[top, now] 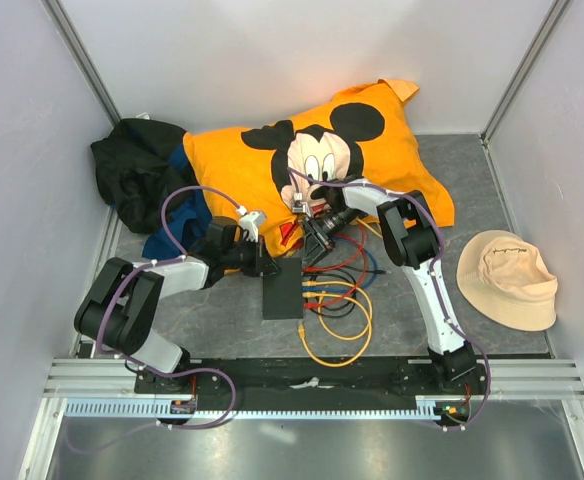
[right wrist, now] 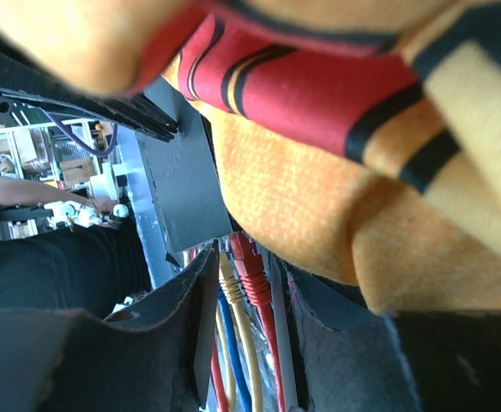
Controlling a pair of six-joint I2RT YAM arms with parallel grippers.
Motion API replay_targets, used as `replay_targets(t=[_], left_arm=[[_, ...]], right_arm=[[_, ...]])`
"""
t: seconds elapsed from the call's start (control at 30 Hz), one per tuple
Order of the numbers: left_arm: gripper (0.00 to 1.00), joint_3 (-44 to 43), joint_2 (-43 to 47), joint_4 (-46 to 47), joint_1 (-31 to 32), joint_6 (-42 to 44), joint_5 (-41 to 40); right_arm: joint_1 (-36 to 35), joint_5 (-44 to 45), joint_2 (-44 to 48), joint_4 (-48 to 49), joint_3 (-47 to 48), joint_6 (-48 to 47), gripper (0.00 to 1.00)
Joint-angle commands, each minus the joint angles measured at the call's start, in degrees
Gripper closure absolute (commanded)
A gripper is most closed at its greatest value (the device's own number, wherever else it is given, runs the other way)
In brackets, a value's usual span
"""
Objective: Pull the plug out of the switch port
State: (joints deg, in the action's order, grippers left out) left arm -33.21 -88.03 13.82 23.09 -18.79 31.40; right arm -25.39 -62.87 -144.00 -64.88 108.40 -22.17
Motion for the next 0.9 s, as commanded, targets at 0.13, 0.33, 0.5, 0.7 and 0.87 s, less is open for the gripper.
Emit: replay_targets(t=[0.13,0.33,0.5,0.7,0.87], left_arm=[[0.98,1.0,-2.4,-6.7,0.8,2.9,-5.1],[0.98,1.0,-2.3,-6.7,0.8,2.9,-5.3],[0.98,0.8,-2.6,-6.8,1.0,3.0,-5.5],[0.98,0.9,-2.8,-6.9,1.3,2.9,-6.6],[0.98,1.0,-2.6,-6.8,1.8,2.6,-7.8]], right_arm=[[0.3,18.0,-4.8,7.1,-2.3,2.9,0.6],[-0.4,18.7,-4.9,7.1,-2.3,2.8,0.67],[-0.4,19.4,-4.5,7.1,-2.4,2.8,0.82],[0.8,23.3,-4.7,3.3,-0.7,-2.4,1.0],[4.2,26.1,-5.1,-2.3,0.6,-7.3,1.0]])
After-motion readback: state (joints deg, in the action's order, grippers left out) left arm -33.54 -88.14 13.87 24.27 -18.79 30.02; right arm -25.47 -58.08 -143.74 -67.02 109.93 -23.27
